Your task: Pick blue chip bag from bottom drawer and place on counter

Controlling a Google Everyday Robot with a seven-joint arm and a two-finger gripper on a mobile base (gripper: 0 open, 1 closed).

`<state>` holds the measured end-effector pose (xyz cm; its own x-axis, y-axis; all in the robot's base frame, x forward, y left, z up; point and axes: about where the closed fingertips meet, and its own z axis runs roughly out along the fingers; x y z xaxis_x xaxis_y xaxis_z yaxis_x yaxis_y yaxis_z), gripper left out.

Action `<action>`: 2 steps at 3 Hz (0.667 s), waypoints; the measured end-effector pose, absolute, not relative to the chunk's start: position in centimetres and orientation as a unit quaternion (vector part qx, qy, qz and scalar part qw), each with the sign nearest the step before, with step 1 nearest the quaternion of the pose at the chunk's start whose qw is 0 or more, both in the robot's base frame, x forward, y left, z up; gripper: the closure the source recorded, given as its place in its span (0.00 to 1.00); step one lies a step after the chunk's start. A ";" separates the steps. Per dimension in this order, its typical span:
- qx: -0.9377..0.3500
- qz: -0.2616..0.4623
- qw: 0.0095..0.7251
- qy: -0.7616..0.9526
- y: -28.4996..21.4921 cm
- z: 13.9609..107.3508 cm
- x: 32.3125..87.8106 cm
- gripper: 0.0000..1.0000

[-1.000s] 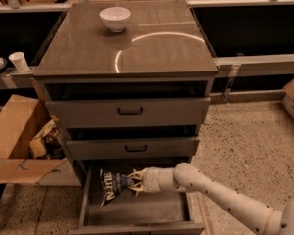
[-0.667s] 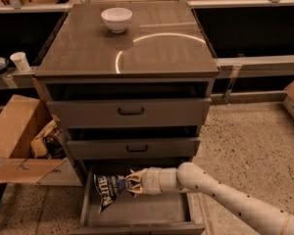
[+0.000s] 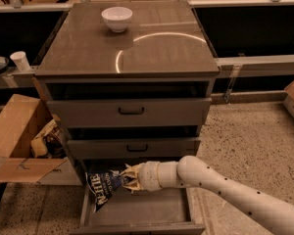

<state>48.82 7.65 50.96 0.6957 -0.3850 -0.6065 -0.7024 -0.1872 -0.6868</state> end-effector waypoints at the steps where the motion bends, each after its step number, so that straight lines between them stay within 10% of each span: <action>1: -0.739 0.116 0.556 0.362 5.4 58.1 52.0 1.00; 2: -0.716 0.066 0.593 0.362 2.0 69.2 56.9 1.00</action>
Offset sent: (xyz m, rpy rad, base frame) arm 0.1166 -0.0852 0.2681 0.1193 -0.2441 -0.2073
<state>56.90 2.02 69.19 0.7290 -0.4395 -0.5248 -0.5972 -0.0336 -0.8014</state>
